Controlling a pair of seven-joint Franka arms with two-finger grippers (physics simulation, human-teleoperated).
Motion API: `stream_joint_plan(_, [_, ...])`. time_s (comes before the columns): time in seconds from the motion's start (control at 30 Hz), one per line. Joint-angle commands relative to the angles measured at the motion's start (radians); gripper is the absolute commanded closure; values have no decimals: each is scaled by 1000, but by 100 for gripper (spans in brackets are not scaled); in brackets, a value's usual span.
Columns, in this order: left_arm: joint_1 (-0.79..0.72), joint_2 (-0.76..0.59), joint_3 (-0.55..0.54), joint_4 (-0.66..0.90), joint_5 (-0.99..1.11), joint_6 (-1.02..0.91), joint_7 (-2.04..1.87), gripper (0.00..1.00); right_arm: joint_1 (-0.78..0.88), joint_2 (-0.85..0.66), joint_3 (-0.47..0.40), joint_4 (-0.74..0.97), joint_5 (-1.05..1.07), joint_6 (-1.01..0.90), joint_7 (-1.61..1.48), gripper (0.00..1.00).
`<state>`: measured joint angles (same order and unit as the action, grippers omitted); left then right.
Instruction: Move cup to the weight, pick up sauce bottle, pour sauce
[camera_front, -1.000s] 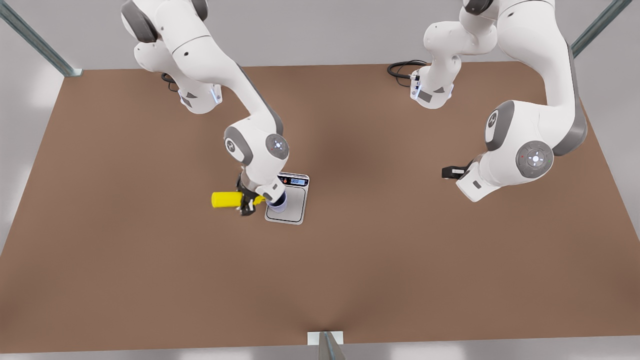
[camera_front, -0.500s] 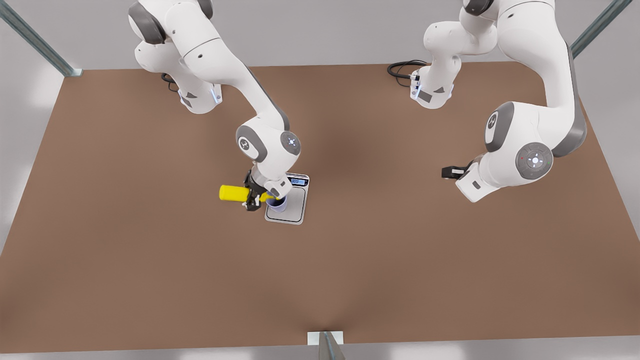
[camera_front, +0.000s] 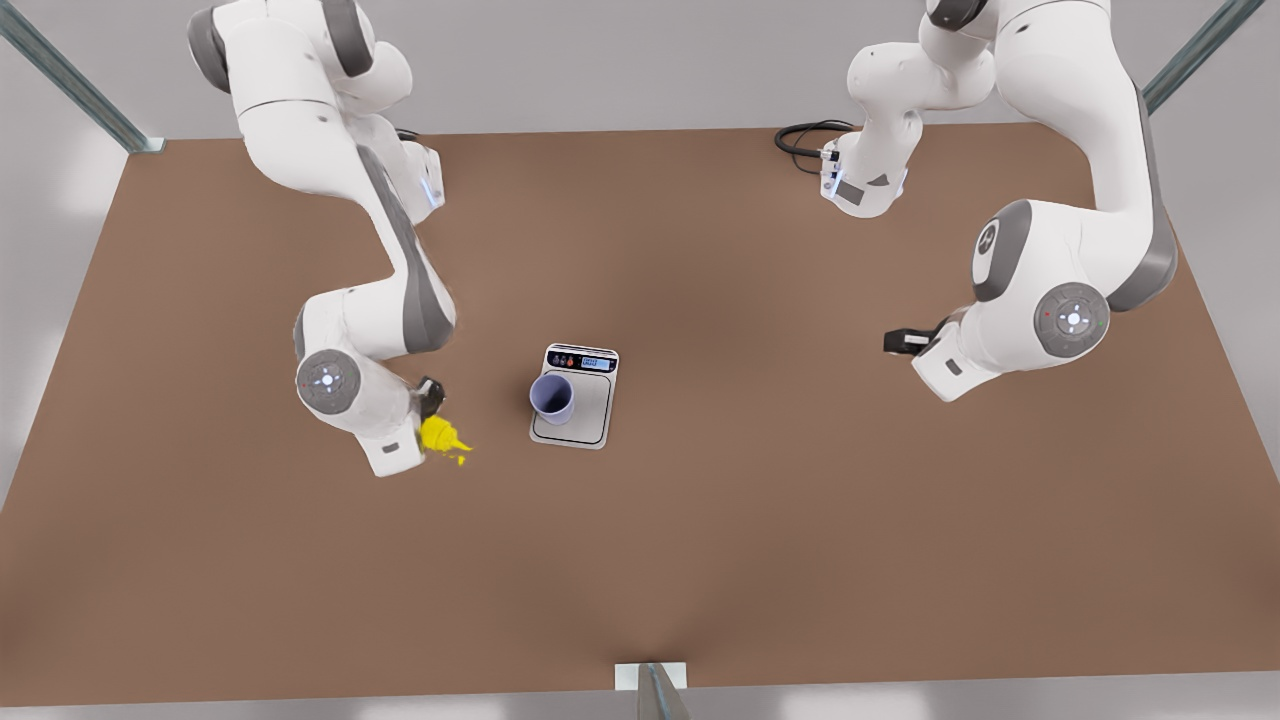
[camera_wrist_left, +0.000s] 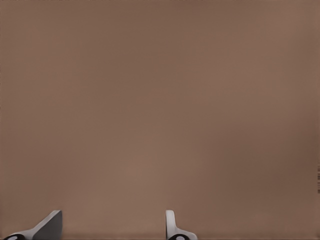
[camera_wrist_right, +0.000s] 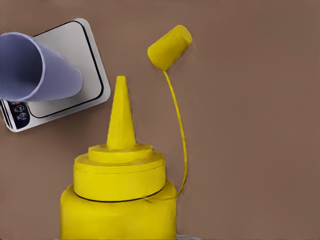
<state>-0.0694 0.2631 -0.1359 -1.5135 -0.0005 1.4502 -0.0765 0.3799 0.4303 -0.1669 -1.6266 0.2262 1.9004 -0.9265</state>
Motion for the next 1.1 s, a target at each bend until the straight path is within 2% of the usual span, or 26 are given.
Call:
stream_joint_plan(0.0, [-3, -1, -1, 3, -1, -19, 7, 0, -82, 45, 0, 16, 439, -132, -912, 57])
stream_joint_plan(0.1, [-7, -2, -5, 56, -3, -30, 9, 0, -182, 100, 0, -21, 659, -149, -1336, 57])
stream_joint_plan(0.2, [-9, -4, -14, 64, 1, -57, 12, 0, -276, 97, 0, -93, 778, -256, -1532, 57])
stream_joint_plan(0.3, [-16, 11, -19, 70, -4, -82, 9, 0, -326, 105, 0, -173, 887, -281, -1828, 57])
stream_joint_plan(0.53, [-6, 50, -17, 65, -61, -60, -8, 0, -372, 171, 1, -226, 1082, -342, -2194, 57])
stream_joint_plan(0.7, [-4, 50, -17, 59, -49, -77, -14, 0, -403, 261, 1, -236, 1157, -432, -2270, 57])
stream_joint_plan(1.07, [-10, 44, -19, 64, -46, -103, -14, 0, -400, 321, 7, -256, 1249, -446, -2183, 57])
